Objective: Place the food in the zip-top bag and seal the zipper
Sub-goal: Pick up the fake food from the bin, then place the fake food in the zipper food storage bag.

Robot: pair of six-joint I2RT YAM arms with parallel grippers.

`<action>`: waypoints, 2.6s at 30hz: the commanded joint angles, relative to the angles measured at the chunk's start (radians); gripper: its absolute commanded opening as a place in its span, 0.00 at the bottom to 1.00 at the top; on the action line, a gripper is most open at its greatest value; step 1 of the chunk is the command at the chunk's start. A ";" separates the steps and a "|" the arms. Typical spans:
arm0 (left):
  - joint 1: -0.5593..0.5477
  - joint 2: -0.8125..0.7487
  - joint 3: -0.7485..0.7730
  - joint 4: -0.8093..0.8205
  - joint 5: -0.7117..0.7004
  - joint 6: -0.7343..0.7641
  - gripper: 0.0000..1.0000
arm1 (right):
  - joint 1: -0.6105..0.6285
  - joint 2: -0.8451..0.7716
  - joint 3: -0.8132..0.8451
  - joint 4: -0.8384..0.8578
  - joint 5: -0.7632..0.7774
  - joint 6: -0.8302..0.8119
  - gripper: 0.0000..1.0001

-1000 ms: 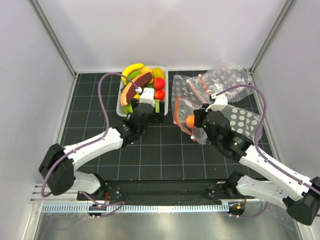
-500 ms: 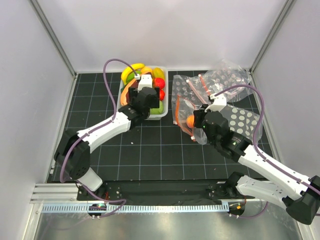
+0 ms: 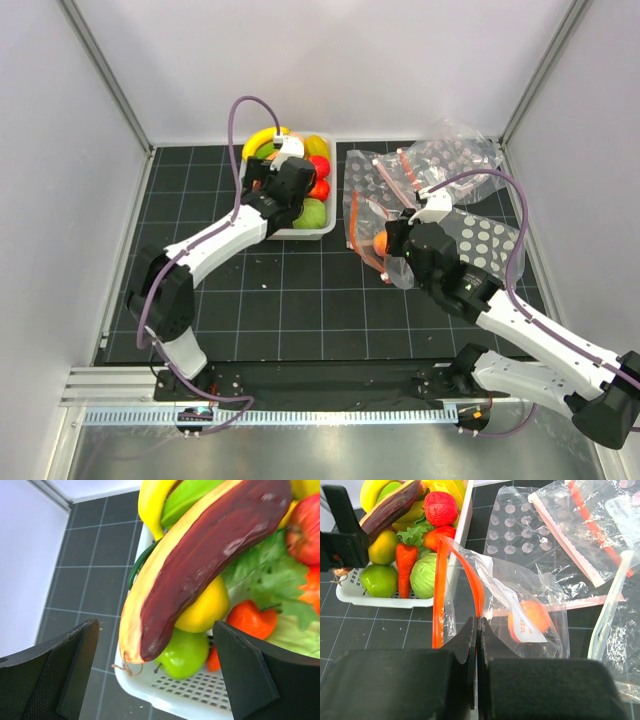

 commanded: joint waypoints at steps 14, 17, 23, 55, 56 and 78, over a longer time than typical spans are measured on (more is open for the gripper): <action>0.048 0.035 -0.053 -0.064 -0.077 0.018 0.99 | 0.002 0.000 0.000 0.048 0.006 0.003 0.01; 0.065 0.038 -0.070 -0.070 -0.070 0.018 0.98 | 0.002 0.000 0.000 0.051 0.003 0.004 0.01; 0.083 0.078 -0.067 -0.074 -0.059 0.015 0.92 | 0.002 0.002 0.000 0.050 0.000 0.003 0.01; -0.208 -0.429 -0.161 -0.379 0.094 -0.140 0.00 | 0.002 -0.007 0.012 0.042 0.020 -0.042 0.01; -0.238 -0.439 -0.159 -0.406 0.101 -0.150 0.00 | 0.002 -0.010 0.014 0.042 0.019 -0.045 0.01; -0.645 0.066 0.292 -1.403 -0.433 -0.625 0.00 | 0.002 0.048 0.055 0.021 -0.023 -0.089 0.01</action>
